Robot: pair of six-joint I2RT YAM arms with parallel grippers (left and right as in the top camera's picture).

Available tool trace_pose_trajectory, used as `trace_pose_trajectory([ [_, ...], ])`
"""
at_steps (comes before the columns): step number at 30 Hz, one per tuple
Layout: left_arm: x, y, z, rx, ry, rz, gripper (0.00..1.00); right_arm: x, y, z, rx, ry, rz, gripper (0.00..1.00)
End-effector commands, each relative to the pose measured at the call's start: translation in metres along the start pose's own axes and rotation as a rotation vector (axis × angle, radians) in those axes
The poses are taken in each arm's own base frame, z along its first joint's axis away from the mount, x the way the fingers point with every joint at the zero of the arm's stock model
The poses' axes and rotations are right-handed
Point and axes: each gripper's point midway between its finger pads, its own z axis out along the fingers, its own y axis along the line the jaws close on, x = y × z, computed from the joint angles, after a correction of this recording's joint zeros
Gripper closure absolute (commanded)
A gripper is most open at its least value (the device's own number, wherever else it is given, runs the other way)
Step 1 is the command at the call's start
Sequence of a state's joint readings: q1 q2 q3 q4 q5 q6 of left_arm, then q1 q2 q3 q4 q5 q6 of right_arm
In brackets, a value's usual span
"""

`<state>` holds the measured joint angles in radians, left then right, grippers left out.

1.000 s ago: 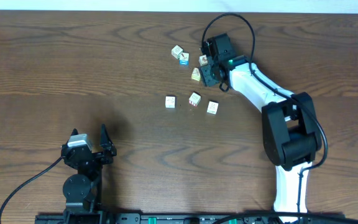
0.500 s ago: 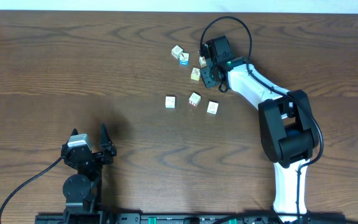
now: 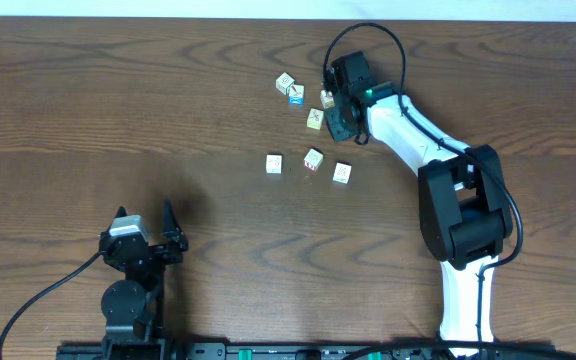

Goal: Lift 5 blocks

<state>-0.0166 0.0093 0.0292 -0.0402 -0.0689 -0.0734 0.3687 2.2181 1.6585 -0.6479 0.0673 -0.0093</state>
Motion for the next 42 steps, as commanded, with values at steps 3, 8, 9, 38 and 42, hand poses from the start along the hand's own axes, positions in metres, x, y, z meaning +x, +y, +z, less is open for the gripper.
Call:
trace_pose_trajectory([
  [3, 0.005, -0.002, -0.005, 0.014, 0.062, 0.014, 0.23, -0.018, -0.005, -0.065, 0.004, -0.049, 0.081, 0.99],
  [8, -0.003, -0.018, -0.013, 0.096, 0.096, -0.023, 0.23, -0.014, -0.016, -0.138, 0.005, -0.092, 0.194, 0.99],
  [9, -0.003, -0.024, -0.015, 0.133, 0.113, -0.025, 0.23, -0.01, -0.019, -0.149, 0.006, -0.092, 0.212, 0.99],
  [38, 0.048, -0.15, 0.024, 0.615, 0.702, -0.064, 0.23, 0.174, 0.049, -0.056, -0.065, 0.24, 0.278, 0.99],
  [42, 0.067, -0.162, 0.035, 0.642, 0.73, -0.05, 0.23, 0.17, 0.049, -0.054, -0.068, 0.223, 0.28, 0.99],
])
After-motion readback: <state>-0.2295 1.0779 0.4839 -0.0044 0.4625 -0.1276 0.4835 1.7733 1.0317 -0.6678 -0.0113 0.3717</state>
